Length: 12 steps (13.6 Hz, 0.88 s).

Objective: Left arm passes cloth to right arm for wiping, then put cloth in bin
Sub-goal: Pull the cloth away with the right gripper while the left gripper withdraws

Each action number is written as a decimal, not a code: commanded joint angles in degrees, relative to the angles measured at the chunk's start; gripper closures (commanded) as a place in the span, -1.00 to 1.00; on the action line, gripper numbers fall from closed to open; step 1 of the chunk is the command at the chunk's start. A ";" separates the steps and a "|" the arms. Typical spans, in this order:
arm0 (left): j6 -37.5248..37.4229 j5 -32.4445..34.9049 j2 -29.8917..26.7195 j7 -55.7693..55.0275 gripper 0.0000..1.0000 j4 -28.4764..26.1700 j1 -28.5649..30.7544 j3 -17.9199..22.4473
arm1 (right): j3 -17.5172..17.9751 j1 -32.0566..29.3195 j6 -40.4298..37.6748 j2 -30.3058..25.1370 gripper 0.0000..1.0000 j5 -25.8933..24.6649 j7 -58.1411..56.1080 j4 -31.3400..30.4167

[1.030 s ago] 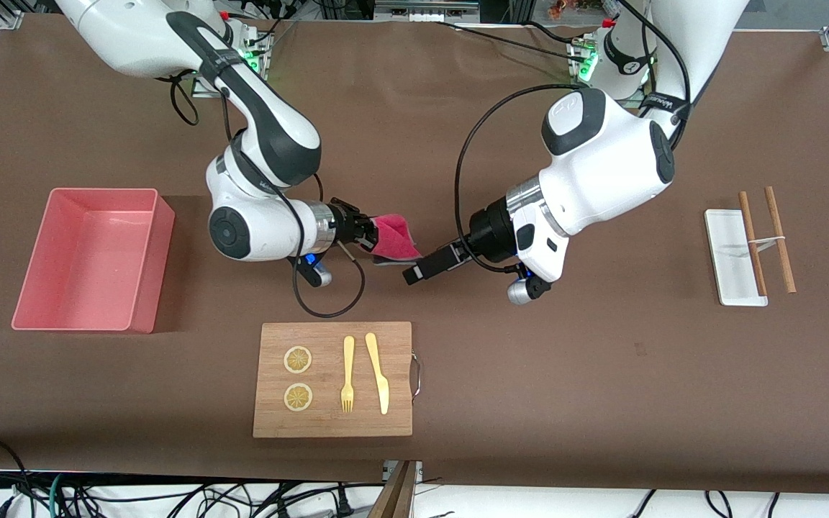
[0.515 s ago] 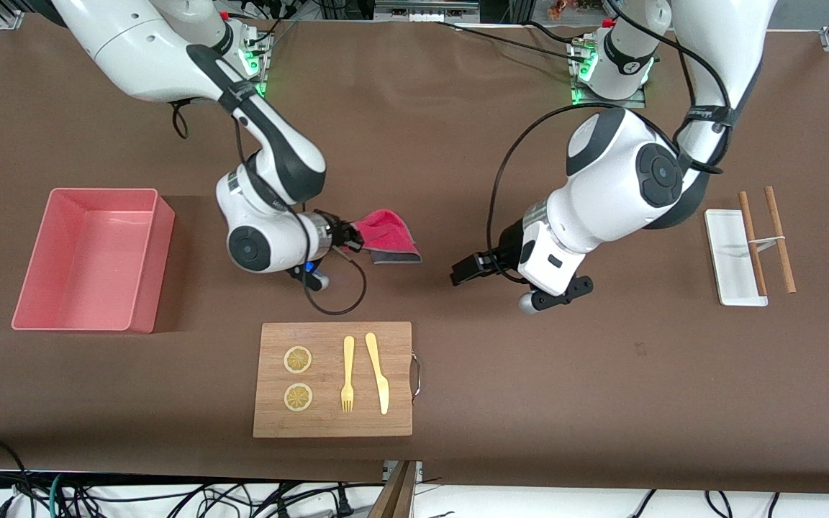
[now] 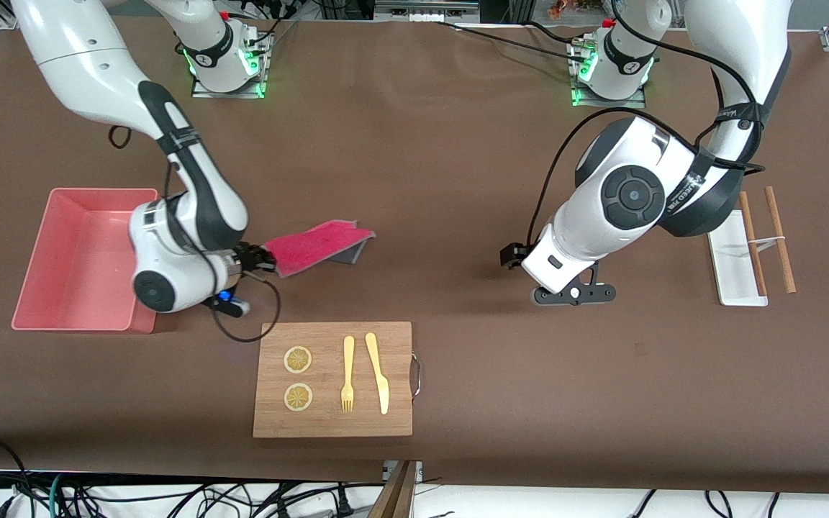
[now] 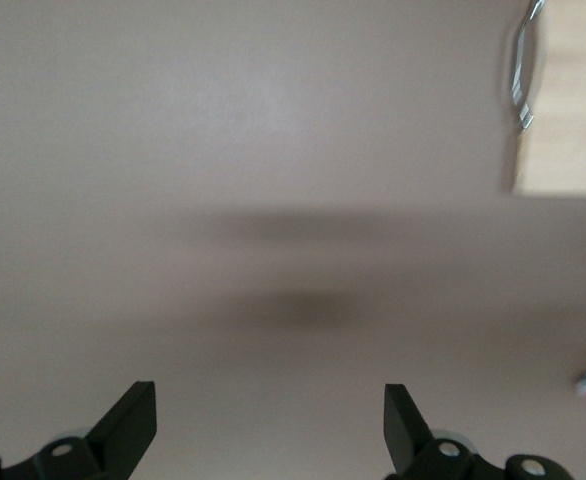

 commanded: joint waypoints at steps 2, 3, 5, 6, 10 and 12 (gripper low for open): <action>-8.09 1.64 -4.99 10.28 -1.00 -0.48 1.03 0.49 | -6.48 0.31 -2.55 -1.62 1.00 -1.58 -12.97 0.51; -8.18 1.64 -7.36 12.66 -1.00 -2.57 0.95 2.59 | -7.45 0.31 -2.55 -1.62 1.00 -3.50 -15.44 0.94; -8.27 1.11 -14.55 18.54 -1.00 -8.37 0.94 6.63 | -8.08 0.31 -2.55 -1.62 1.00 -7.89 -17.74 2.26; -8.09 0.94 -18.77 21.79 -1.00 -11.79 1.03 8.65 | -7.82 0.31 -2.47 -1.62 1.00 -8.61 -16.88 2.44; -8.18 -6.59 -29.44 35.40 -1.00 -19.46 -0.11 20.59 | -1.15 0.66 -0.10 -1.00 1.00 -8.18 -2.76 2.36; -8.36 -7.94 -30.59 39.66 -1.00 -19.21 -0.20 23.26 | 3.33 0.84 2.53 -0.13 1.00 -8.17 5.85 2.27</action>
